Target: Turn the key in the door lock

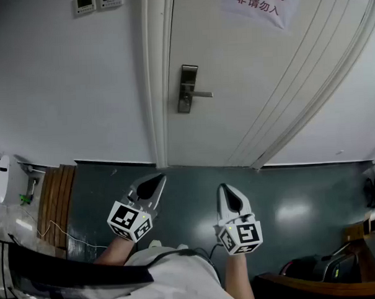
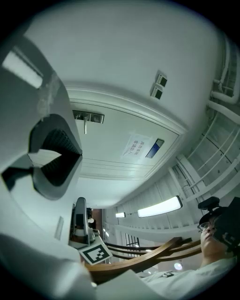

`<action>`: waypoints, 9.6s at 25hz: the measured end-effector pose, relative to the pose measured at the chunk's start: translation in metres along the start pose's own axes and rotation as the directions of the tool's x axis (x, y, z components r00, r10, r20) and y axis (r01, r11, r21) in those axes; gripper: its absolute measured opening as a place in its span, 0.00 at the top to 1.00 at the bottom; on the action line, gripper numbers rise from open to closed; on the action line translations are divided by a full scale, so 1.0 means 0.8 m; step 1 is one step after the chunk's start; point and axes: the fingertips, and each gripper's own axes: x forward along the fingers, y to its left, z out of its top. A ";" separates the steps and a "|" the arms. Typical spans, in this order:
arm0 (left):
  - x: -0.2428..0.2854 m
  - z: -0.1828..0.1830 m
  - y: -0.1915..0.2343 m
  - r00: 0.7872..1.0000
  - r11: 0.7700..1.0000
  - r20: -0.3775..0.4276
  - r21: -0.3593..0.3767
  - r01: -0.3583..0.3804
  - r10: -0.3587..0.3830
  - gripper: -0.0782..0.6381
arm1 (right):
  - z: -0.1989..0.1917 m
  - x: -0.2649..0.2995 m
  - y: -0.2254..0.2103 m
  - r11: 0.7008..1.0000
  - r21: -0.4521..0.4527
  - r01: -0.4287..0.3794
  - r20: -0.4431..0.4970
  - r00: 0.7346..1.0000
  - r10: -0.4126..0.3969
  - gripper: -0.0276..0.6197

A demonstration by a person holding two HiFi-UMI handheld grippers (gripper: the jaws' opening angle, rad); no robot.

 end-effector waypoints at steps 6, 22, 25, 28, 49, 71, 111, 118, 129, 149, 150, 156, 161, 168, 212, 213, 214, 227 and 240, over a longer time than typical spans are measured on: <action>0.016 -0.005 -0.008 1.000 1.000 -0.008 0.006 -0.020 0.020 0.88 | -0.008 0.002 -0.021 1.000 0.008 -0.012 -0.011 1.000 0.012 0.95; 0.021 -0.037 -0.051 0.995 0.996 -0.046 -0.001 -0.090 0.090 0.88 | -0.038 -0.031 -0.060 0.994 0.060 -0.089 -0.031 0.995 0.091 0.94; 0.025 -0.039 -0.055 0.994 0.995 -0.050 -0.007 -0.099 0.098 0.88 | -0.045 -0.036 -0.068 0.994 0.068 -0.082 -0.048 0.995 0.085 0.95; 0.029 -0.037 -0.056 0.994 0.995 -0.050 -0.005 -0.101 0.101 0.88 | -0.050 -0.036 -0.074 0.995 0.070 -0.074 -0.056 0.995 0.078 0.95; 0.123 -0.039 0.064 0.995 0.998 -0.080 -0.022 -0.053 0.051 0.88 | -0.049 0.093 -0.108 0.999 0.039 -0.019 -0.100 0.995 0.023 0.95; 0.267 0.000 0.292 0.993 0.993 -0.063 -0.071 0.093 -0.097 0.88 | -0.008 0.355 -0.099 0.997 0.006 0.077 -0.137 0.988 -0.075 0.95; 0.305 -0.041 0.308 0.991 0.990 -0.084 -0.090 -0.108 0.101 0.88 | -0.113 0.552 -0.137 0.726 0.675 -0.131 -0.035 0.977 0.208 0.88; 0.325 -0.040 0.286 0.992 0.994 -0.096 -0.073 -0.086 0.078 0.88 | -0.149 0.560 -0.161 0.581 0.812 -0.058 -0.048 0.985 0.166 0.79; 0.322 -0.044 0.279 0.989 0.994 -0.128 -0.058 -0.089 0.080 0.88 | -0.148 0.604 -0.169 0.443 0.882 -0.160 0.076 0.976 0.202 0.70; 0.306 -0.046 0.287 0.989 0.997 -0.137 -0.055 -0.063 0.055 0.88 | -0.140 0.612 -0.161 0.614 0.788 -0.041 -0.043 0.992 0.122 0.89; 0.305 -0.047 0.288 0.989 0.997 -0.136 -0.055 -0.060 0.052 0.88 | -0.139 0.612 -0.160 0.654 0.756 -0.025 -0.067 0.991 0.115 0.89; 0.295 -0.046 0.287 0.990 0.998 -0.140 -0.046 -0.039 0.032 0.88 | -0.142 0.613 -0.157 0.868 0.492 0.064 -0.194 0.980 0.038 0.88; 0.287 -0.045 0.287 0.990 0.999 -0.142 -0.042 -0.021 0.015 0.88 | -0.141 0.613 -0.154 0.951 0.289 0.112 -0.255 0.966 -0.037 0.88; 0.279 -0.045 0.287 0.990 0.999 -0.142 -0.043 0.009 -0.015 0.88 | -0.142 0.613 -0.152 0.987 0.002 0.164 -0.314 0.937 -0.155 0.87; 0.277 -0.037 0.274 0.994 0.999 -0.102 -0.046 0.029 -0.034 0.88 | -0.156 0.616 -0.121 -0.012 -0.951 -0.310 -0.297 0.921 -0.252 0.84; 0.278 -0.038 0.273 0.994 0.998 -0.102 -0.047 0.033 -0.038 0.88 | -0.155 0.617 -0.121 -0.032 -0.951 -0.309 -0.292 0.923 -0.250 0.83; 0.279 -0.038 0.271 0.994 0.998 -0.103 -0.049 0.036 -0.041 0.88 | -0.154 0.618 -0.120 -0.042 -0.951 -0.305 -0.286 0.926 -0.248 0.83; 0.287 -0.039 0.258 0.993 0.998 -0.110 -0.041 0.044 -0.049 0.88 | -0.148 0.608 -0.121 0.158 -0.941 -0.298 -0.330 0.912 -0.245 0.79; 0.304 -0.033 0.250 0.992 0.998 -0.108 -0.036 0.059 -0.063 0.88 | -0.120 0.548 -0.123 0.475 -0.865 -0.163 -0.275 0.945 -0.176 0.81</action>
